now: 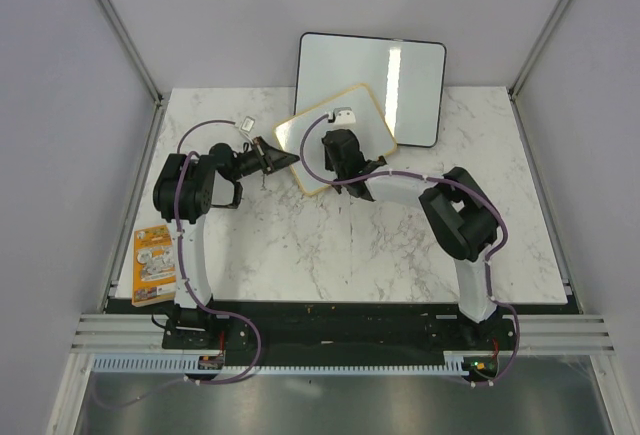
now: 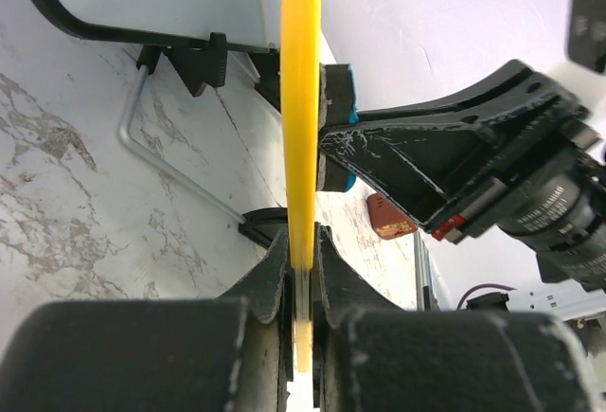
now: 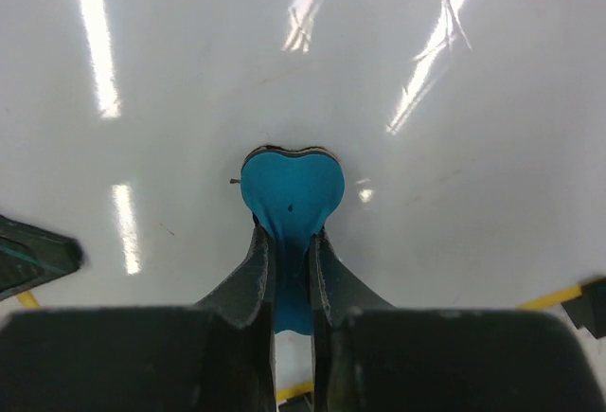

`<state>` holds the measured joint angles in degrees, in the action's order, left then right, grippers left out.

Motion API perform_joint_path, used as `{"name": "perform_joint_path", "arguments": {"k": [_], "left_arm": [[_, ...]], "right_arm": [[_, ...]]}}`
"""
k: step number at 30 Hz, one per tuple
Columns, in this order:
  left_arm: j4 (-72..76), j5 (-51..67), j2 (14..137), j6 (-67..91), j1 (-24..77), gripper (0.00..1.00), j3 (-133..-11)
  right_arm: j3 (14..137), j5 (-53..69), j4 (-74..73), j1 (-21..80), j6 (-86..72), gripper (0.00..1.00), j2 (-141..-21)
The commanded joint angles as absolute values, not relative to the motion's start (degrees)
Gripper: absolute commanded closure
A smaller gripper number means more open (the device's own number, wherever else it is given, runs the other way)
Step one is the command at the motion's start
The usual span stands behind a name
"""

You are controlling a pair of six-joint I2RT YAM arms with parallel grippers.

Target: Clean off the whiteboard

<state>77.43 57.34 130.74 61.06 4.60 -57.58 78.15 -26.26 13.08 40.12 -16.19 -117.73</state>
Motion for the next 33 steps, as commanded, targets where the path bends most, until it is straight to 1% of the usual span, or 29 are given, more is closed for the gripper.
{"name": "perform_joint_path", "arguments": {"k": [1,18,23,33], "left_arm": [[95.3,61.9,131.8,59.8,6.0,0.98,-57.3],[95.3,62.0,131.8,59.9,5.9,0.98,-57.3],[95.3,62.3,132.2,60.4,5.9,0.98,-58.0],[95.3,62.5,132.5,60.6,6.0,0.98,-58.4]], "right_arm": [[71.1,-27.5,0.8,35.9,-19.5,1.0,-118.7],[71.6,-20.9,-9.7,35.2,-19.4,1.0,-122.3],[70.1,-19.3,-12.7,35.2,-19.6,1.0,-121.0],[64.9,-18.0,-14.3,35.2,-20.5,1.0,-119.5]]}}
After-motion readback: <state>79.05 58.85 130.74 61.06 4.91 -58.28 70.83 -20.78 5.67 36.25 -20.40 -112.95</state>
